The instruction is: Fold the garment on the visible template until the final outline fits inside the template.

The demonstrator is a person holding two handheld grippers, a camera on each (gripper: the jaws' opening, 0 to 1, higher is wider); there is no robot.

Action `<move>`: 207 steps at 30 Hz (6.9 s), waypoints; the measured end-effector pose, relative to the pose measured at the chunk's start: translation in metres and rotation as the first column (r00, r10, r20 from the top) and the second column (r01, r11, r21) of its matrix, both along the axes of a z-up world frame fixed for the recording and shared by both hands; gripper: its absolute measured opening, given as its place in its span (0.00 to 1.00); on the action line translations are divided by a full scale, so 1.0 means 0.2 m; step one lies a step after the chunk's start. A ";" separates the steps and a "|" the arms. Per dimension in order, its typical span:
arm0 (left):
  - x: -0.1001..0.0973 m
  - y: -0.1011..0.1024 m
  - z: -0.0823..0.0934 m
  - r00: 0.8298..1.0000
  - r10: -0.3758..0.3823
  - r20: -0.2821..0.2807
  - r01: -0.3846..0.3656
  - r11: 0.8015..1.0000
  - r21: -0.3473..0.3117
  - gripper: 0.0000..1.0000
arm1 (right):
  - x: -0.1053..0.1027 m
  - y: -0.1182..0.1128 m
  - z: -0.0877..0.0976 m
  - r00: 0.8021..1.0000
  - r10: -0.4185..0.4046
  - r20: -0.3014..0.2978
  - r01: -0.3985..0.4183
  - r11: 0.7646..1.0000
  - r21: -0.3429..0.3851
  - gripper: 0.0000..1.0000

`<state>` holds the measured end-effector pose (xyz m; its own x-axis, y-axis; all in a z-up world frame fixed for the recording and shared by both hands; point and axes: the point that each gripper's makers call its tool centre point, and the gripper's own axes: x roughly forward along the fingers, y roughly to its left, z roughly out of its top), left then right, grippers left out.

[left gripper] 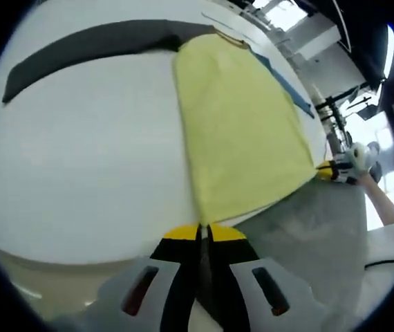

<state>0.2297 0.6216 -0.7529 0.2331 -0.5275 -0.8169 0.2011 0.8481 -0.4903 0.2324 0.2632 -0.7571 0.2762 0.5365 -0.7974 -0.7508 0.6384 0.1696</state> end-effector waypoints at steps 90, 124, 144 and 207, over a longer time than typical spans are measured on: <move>0.16 -0.01 0.90 0.859 -0.131 0.495 0.121 0.991 0.053 0.99 | 0.14 -0.11 0.97 0.938 -0.198 0.285 0.128 0.961 0.247 1.00; 0.17 -0.01 0.87 0.872 -0.156 0.464 0.142 0.988 0.064 0.99 | 0.21 -0.20 1.00 0.889 -0.281 0.361 0.183 0.942 0.281 1.00; 0.25 -0.05 0.78 0.896 -0.156 0.416 0.141 0.988 0.067 0.94 | 0.42 -0.40 0.91 0.860 -0.396 0.322 0.317 0.909 0.270 0.88; 0.58 -0.18 0.44 0.952 -0.225 0.206 0.207 0.973 0.104 0.92 | 1.17 -1.14 0.22 0.820 -0.544 0.179 0.529 0.839 0.125 0.54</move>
